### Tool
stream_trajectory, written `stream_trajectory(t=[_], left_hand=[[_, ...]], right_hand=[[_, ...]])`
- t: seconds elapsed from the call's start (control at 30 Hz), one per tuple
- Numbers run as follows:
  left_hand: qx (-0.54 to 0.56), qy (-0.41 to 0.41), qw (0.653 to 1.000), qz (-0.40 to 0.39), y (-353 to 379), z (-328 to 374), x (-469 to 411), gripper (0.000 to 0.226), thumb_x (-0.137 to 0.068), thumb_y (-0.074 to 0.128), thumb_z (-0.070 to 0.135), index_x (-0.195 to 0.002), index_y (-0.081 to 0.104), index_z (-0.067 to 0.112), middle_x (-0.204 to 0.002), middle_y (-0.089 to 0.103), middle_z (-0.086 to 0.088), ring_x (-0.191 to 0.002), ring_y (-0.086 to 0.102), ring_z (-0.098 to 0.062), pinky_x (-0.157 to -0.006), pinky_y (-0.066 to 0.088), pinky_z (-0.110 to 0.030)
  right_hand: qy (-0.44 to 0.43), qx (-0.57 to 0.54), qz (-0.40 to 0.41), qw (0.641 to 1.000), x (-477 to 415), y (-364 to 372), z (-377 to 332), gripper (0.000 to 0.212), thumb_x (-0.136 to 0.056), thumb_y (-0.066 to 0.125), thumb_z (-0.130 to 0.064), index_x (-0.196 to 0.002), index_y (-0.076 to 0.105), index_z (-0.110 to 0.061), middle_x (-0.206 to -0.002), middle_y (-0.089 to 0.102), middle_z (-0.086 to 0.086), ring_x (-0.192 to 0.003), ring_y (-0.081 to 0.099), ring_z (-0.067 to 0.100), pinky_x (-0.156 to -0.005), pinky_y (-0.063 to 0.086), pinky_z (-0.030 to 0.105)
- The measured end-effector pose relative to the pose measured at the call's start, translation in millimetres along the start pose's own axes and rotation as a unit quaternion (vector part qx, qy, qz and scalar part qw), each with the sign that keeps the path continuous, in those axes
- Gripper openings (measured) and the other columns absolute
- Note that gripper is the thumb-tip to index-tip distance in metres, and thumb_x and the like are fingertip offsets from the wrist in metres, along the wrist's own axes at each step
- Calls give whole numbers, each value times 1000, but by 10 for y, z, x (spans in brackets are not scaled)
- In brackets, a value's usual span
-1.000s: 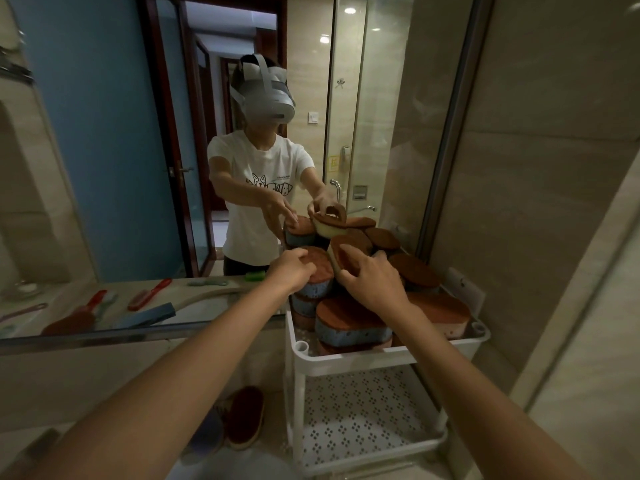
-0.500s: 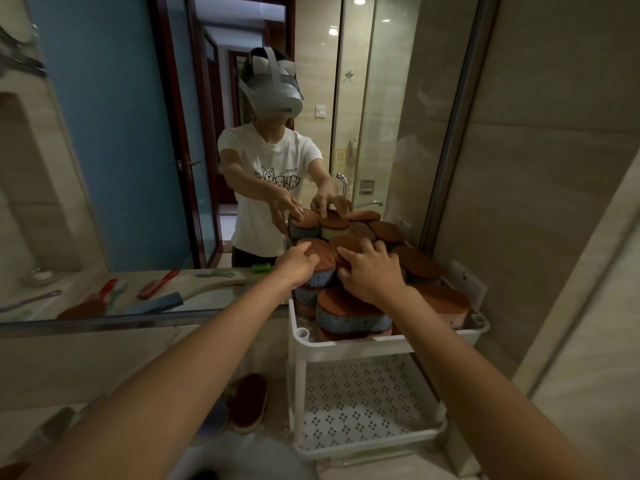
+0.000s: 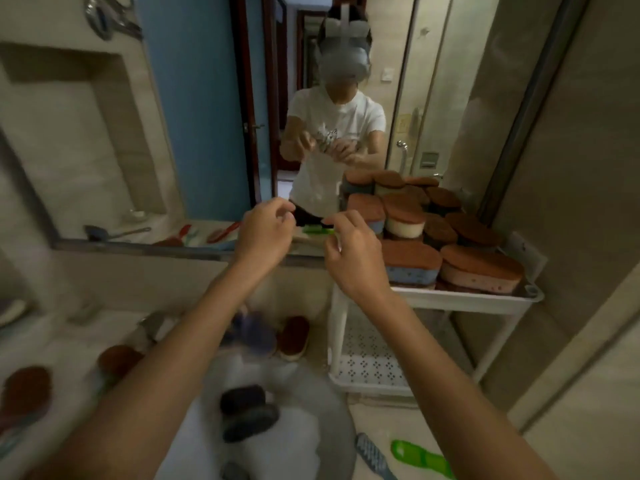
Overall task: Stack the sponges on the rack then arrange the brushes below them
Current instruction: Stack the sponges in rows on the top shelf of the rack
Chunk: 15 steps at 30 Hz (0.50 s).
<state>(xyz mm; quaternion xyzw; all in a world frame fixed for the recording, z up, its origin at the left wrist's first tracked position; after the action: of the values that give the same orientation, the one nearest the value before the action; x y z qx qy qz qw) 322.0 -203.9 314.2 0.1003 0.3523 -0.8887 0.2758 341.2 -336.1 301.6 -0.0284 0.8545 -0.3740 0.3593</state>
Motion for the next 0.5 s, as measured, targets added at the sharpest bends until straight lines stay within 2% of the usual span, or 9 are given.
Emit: stream_trajectory(t=[0.07,0.17,0.23,0.37,0.5], left_hand=[[5,-27,999,29,-267,-401,258,24,-93,47,12,-109,64,7,-109,67,-10,-102,61,-24,-79,41,-24],[3,-116,992,43,-506,-1200,671,20,-91,50,11,-102,66,5,-101,69,-15,-98,64,-28,-81,47,-31],[-15,-184,983,17,-584,-1738,982,20,-90,50,11,-100,67,6,-97,69,-11,-97,64,-25,-82,46,-30],[-22,-307,951,-32,-807,-2767,1551,24,-91,49,15,-100,66,0,-107,67,-21,-103,62,-34,-86,46,-35],[-60,-340,935,-78,-1203,-3604,1774,45,-84,42,32,-95,65,-6,-106,67,-25,-103,61,-36,-88,48,-40]], right_hand=[[11,-54,-23,998,193,250,-179,29,-86,50,-6,-112,62,-4,-115,58,14,-102,57,29,-81,41,30],[38,-112,-88,989,518,761,-423,27,-85,47,-12,-102,67,-5,-110,64,13,-100,59,27,-81,40,26],[62,-132,-164,976,789,1196,-617,27,-86,46,-13,-99,68,-6,-108,67,12,-98,61,27,-80,39,25],[124,-137,-297,937,1316,2121,-953,23,-90,48,-9,-98,69,-2,-103,69,16,-97,62,31,-83,43,32],[158,-103,-382,904,1644,2983,-1304,26,-89,45,-13,-99,68,-4,-109,68,16,-104,59,34,-89,45,35]])
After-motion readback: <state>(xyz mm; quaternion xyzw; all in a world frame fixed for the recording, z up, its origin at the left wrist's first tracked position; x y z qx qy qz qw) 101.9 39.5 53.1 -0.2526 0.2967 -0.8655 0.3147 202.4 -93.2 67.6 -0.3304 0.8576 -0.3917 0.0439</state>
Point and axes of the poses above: each hand's wrist, its own x-axis away from the middle knuckle, its own y-axis out of the palm, z = x × y, the point moved 6 cm from there along -x, towards the middle knuckle
